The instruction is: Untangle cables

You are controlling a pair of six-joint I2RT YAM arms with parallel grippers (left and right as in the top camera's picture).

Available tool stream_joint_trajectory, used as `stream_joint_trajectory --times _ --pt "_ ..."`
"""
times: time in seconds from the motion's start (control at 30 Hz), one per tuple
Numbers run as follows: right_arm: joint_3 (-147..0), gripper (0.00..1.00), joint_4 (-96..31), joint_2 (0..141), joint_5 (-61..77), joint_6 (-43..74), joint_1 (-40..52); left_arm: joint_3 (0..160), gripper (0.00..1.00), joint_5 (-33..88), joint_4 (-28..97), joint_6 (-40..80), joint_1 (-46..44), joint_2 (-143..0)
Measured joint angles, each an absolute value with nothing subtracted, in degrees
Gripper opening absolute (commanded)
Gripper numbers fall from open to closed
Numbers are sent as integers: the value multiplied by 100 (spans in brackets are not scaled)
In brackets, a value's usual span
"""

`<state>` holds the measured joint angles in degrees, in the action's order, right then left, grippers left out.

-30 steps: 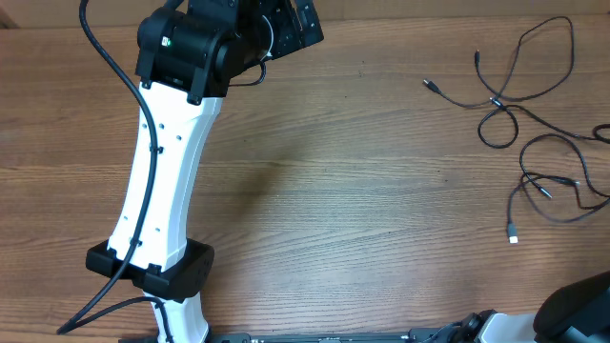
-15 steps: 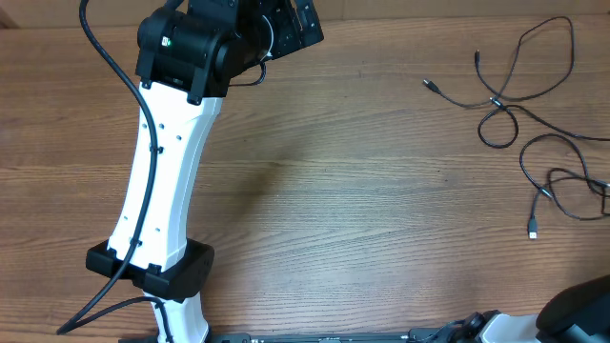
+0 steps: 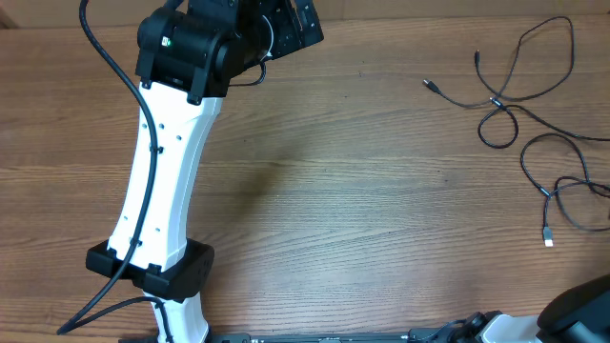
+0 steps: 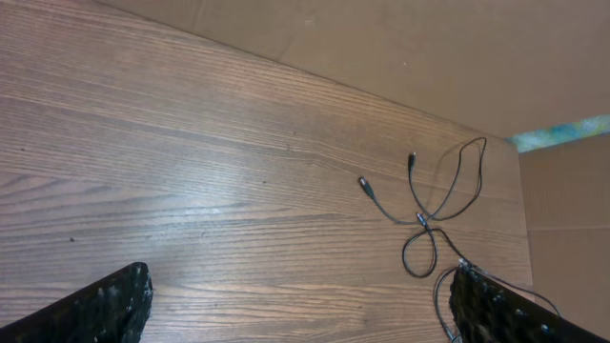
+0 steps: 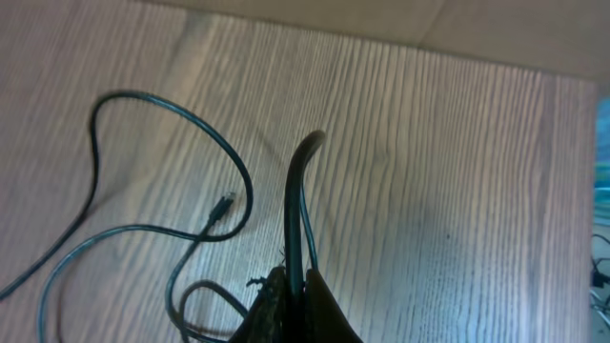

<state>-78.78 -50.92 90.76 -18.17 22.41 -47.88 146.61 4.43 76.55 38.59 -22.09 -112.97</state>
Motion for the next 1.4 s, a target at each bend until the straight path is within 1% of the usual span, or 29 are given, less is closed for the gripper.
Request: stream_joint_trajectory --times 0.07,0.17,0.37,0.43,0.63,0.7,0.8,0.9,1.03,1.1,1.23,1.4 --pt "-7662 5 -4890 9076 -1815 2244 -4788 14663 100 443 7655 3859 -2209 -11297" --pt "-7450 11 -4617 9076 -1802 2244 -4788 14661 100 443 7655 3859 -2209 -11297" --pt "-7260 34 -4270 9076 -1793 2239 -4790 14661 100 443 7655 3859 -2209 -11297" --pt "-7258 45 -4176 9076 -1789 2257 -4790 14661 100 443 7655 3859 -2209 -11297" --pt "-7258 60 -4069 9076 -1782 2235 -4792 14661 100 443 7655 3859 -2209 -11297" --pt "-7258 69 -4051 9076 -1778 2246 -4792 14663 100 443 7655 3859 -2209 -11297" --pt "-7258 79 -4036 9076 -1732 2231 -4792 14661 100 443 7655 3859 -2209 -11297" --pt "-7258 86 -3981 9076 -1476 2128 -4792 14661 100 443 7655 3859 -2209 -11297" --pt "-7258 92 -3850 9076 -703 1629 -4792 14661 100 443 7655 3859 -2209 -11297" --pt "-7258 100 -3835 9076 -259 1378 -4790 14661 100 443 7655 3859 -2209 -11297" --pt "-7258 100 -3830 9076 604 882 -4727 14661 99 443 7655 3859 -2209 -11297" --pt "-7258 100 -3892 9076 1328 421 -4368 14663 99 443 7655 3859 -2209 -11297"
